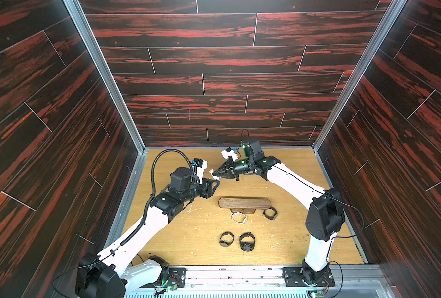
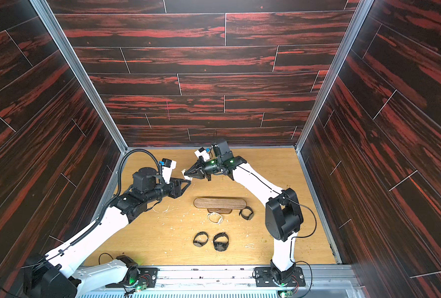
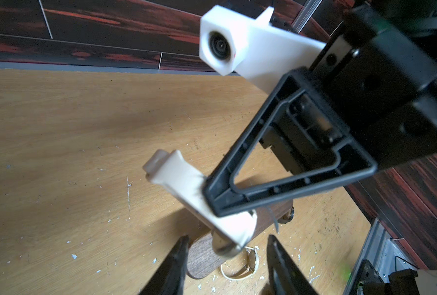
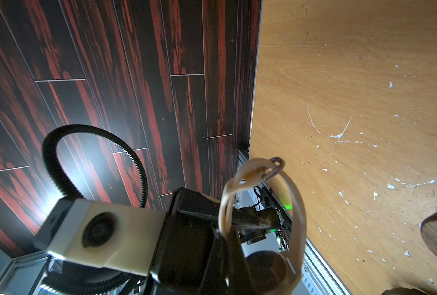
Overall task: Place watch on stand
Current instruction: Pick up the watch at the center of the board.
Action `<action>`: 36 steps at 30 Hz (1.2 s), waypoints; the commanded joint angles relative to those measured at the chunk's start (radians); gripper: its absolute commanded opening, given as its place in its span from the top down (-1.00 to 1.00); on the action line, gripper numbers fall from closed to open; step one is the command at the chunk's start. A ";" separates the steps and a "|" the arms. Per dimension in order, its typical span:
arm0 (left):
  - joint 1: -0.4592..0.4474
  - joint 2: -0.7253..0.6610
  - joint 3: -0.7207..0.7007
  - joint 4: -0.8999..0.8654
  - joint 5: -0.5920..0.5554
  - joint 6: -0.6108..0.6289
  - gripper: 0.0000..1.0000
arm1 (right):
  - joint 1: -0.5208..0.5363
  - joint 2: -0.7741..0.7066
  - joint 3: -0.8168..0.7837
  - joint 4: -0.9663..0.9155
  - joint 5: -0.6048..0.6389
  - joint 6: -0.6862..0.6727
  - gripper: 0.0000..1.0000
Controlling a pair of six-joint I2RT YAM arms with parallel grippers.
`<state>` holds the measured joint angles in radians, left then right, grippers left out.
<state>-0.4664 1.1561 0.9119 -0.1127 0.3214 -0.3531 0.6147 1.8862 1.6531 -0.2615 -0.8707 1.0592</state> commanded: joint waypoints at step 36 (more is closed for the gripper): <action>-0.018 0.041 0.097 -0.042 -0.072 -0.044 1.00 | -0.014 -0.059 -0.068 0.093 -0.022 0.072 0.89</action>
<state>-0.4900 1.2240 0.9844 -0.1436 0.3023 -0.3817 0.6048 1.8744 1.6077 -0.1722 -0.8833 1.1332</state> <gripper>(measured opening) 0.126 0.055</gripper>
